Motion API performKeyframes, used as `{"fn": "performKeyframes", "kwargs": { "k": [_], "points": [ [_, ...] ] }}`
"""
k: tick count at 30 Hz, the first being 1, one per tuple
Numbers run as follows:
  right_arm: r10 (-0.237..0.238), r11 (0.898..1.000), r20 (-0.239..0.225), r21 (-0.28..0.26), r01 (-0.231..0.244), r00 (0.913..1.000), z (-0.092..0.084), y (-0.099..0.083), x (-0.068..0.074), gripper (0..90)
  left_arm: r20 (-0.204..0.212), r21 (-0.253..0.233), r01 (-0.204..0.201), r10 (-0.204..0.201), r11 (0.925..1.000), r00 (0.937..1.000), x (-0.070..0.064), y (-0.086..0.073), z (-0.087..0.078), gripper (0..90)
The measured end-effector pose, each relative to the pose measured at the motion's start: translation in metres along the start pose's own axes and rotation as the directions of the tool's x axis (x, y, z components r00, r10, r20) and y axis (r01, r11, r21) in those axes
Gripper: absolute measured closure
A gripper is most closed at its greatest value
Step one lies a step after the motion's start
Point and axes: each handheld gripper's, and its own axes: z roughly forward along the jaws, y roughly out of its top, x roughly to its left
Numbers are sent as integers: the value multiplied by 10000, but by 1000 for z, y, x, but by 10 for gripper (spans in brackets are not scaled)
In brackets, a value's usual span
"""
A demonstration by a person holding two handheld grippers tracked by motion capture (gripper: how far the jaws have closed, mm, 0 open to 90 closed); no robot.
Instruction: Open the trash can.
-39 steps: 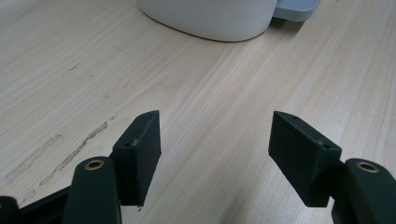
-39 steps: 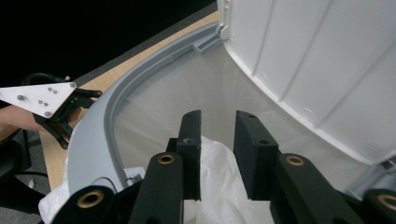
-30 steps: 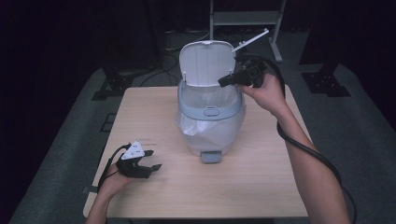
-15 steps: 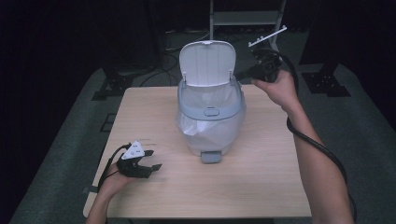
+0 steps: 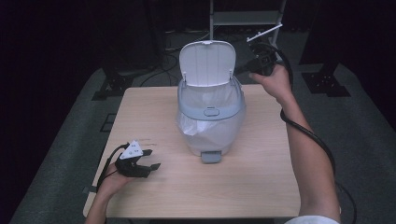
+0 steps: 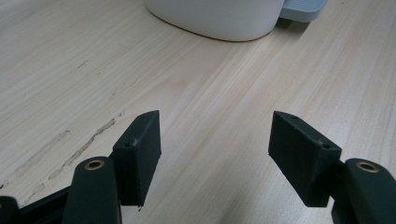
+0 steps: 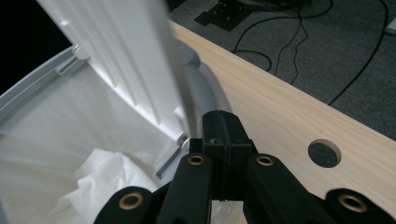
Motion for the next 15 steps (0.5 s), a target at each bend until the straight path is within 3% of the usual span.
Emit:
{"fn": "performKeyframes", "kwargs": {
  "k": [15],
  "points": [
    [364,9984,-147,-431,-370,9992,8,15,-9,897,-10,36,33,-33,10000,10000,0,-1,0,335]
  ]
}}
